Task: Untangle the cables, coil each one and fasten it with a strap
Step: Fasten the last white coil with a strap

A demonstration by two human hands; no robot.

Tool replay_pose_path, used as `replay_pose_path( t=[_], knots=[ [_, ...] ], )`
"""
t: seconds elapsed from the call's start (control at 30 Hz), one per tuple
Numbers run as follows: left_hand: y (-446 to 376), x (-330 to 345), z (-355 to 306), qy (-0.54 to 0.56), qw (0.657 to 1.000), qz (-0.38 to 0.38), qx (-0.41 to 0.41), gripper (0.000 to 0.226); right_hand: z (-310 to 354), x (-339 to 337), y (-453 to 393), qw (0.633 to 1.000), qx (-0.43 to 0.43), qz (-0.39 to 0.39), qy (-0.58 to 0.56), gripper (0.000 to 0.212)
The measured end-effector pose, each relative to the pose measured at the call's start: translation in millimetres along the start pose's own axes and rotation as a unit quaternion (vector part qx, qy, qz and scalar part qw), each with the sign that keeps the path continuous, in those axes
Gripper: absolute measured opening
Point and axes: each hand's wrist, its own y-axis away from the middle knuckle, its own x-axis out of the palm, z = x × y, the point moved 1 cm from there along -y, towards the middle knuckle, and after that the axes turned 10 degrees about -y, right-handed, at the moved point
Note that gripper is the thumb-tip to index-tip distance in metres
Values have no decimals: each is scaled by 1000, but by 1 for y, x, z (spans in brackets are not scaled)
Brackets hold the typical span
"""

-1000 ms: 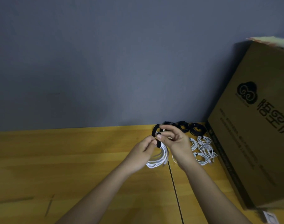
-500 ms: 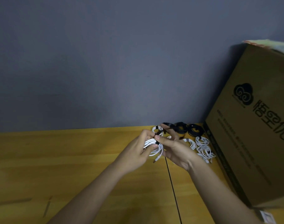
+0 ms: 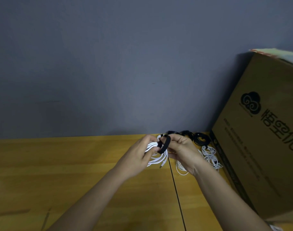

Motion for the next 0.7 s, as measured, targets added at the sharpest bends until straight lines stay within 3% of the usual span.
replay_pose_path(
  t=[0.2,0.47,0.6,0.7],
  knots=[
    [-2,-2,-7,18,999,-8,28,11,11,11,-5,994,-73,-34,72,10],
    [-5,-8,-7,28,993,-64,-95,17,5,14,-2,962,-239,-11,131,32],
    [-7,-10,-5,78,984,-45,-152,17,3,9,0,926,-287,31,242,28],
    [-9,-14,-2,51,987,-18,-149,13,4,9,2,888,-320,65,324,22]
  ],
)
